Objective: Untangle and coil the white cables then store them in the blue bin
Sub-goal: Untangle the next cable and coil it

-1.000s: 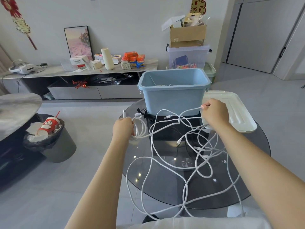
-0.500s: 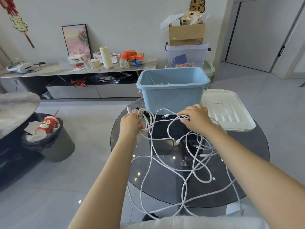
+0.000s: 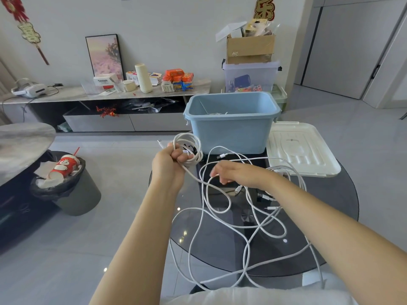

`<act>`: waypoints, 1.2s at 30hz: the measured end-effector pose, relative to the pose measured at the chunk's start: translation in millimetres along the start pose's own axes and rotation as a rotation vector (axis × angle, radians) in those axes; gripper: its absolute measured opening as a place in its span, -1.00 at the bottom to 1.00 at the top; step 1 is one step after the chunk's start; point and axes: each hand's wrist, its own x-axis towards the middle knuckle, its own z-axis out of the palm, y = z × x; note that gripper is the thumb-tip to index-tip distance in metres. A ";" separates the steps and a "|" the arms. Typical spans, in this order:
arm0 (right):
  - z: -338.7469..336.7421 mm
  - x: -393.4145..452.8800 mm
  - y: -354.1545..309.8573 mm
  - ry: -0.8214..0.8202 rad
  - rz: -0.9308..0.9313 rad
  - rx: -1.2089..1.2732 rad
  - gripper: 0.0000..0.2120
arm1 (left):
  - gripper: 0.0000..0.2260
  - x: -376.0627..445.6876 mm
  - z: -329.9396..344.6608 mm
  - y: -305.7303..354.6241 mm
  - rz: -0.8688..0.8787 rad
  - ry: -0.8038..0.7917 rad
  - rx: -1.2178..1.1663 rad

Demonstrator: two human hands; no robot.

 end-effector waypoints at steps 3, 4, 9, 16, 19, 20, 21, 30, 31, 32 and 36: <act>8.1 -2.2 -6.8 -0.110 -0.023 -0.076 -0.60 | -0.71 -1.2 0.4 0.0 -0.058 -0.067 -0.021; 10.8 -1.6 -8.7 -0.162 -0.019 -0.090 -0.56 | -0.70 -0.7 0.4 0.0 -0.075 -0.080 -0.033; -0.5 -2.1 1.8 -0.283 0.062 0.048 -0.52 | -0.71 -0.5 -3.9 10.9 -0.093 -0.097 -0.105; -25.7 -3.6 26.1 0.149 0.131 0.742 -0.54 | -0.72 -7.3 -13.8 25.3 -0.070 -0.125 0.119; -31.2 -2.8 21.9 0.213 0.141 1.082 -0.58 | -0.71 -6.9 -12.9 26.9 -0.077 -0.121 0.129; -33.1 -2.8 21.9 0.205 0.159 1.171 -0.62 | -0.71 -6.2 -12.7 27.7 -0.077 -0.109 0.115; -33.9 -2.8 21.9 0.186 0.176 1.241 -0.68 | -0.71 -5.7 -13.6 28.4 -0.079 -0.092 0.103; -27.6 4.6 -5.8 0.396 0.303 1.283 -0.75 | -0.72 1.4 -19.8 8.9 0.136 -0.018 0.711; -23.4 3.6 -15.9 0.478 0.266 1.238 -0.78 | -0.69 1.2 -18.5 2.7 0.193 -0.011 0.860; -18.2 2.4 -25.7 0.550 0.219 1.171 -0.81 | -0.67 -0.1 -16.2 -3.7 0.246 -0.013 0.990; 11.7 -6.6 -51.3 0.740 0.032 0.505 -0.82 | -0.70 -11.3 0.8 -25.4 0.289 -0.039 1.136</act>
